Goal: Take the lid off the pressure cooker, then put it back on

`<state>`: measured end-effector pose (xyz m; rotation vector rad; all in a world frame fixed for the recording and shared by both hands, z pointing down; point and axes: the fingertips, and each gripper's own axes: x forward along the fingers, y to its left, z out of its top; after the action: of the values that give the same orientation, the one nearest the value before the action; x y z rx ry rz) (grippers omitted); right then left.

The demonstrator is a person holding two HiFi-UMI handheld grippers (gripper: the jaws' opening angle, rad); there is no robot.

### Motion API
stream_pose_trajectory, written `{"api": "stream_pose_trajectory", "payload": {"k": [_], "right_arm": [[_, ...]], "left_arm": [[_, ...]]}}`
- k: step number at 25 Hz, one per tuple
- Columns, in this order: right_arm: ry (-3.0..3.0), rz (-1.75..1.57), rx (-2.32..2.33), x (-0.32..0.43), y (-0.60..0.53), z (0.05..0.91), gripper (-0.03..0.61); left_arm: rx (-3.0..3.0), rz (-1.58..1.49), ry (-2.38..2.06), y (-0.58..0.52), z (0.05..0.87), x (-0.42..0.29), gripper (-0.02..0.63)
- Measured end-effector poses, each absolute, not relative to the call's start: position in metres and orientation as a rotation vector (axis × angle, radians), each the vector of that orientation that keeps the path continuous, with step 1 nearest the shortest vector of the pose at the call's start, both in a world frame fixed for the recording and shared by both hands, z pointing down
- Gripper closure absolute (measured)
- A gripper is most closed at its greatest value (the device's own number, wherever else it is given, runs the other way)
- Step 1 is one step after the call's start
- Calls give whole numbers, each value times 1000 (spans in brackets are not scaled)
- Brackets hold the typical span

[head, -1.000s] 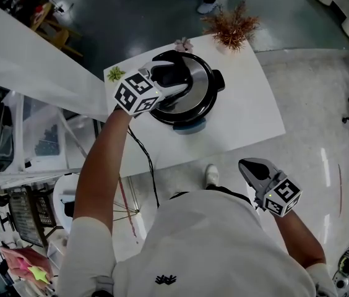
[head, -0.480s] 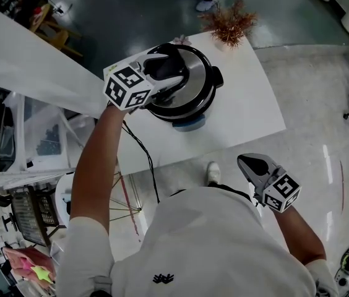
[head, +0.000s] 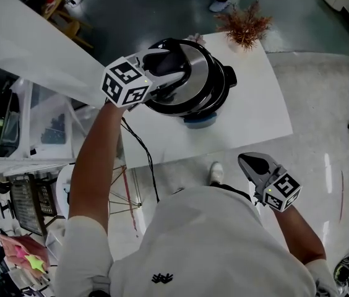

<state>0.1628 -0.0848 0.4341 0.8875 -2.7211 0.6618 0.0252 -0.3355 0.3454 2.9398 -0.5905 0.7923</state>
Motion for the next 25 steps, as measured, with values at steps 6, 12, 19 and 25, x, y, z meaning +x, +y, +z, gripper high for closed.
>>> {"api": "stream_pose_trajectory", "payload": {"k": [6, 12, 19, 25], "right_arm": [[-2734, 651, 810, 140, -84, 433, 568], [-2748, 632, 711, 111, -83, 431, 568], [-2759, 615, 627, 78, -81, 429, 568], [-2762, 593, 566, 48, -78, 429, 568]], "left_arm": [[2913, 780, -678, -326, 338, -14, 324], [2864, 758, -782, -313, 337, -64, 324], [2814, 757, -885, -296, 337, -121, 325], [2781, 749, -946, -279, 341, -164, 324]]}}
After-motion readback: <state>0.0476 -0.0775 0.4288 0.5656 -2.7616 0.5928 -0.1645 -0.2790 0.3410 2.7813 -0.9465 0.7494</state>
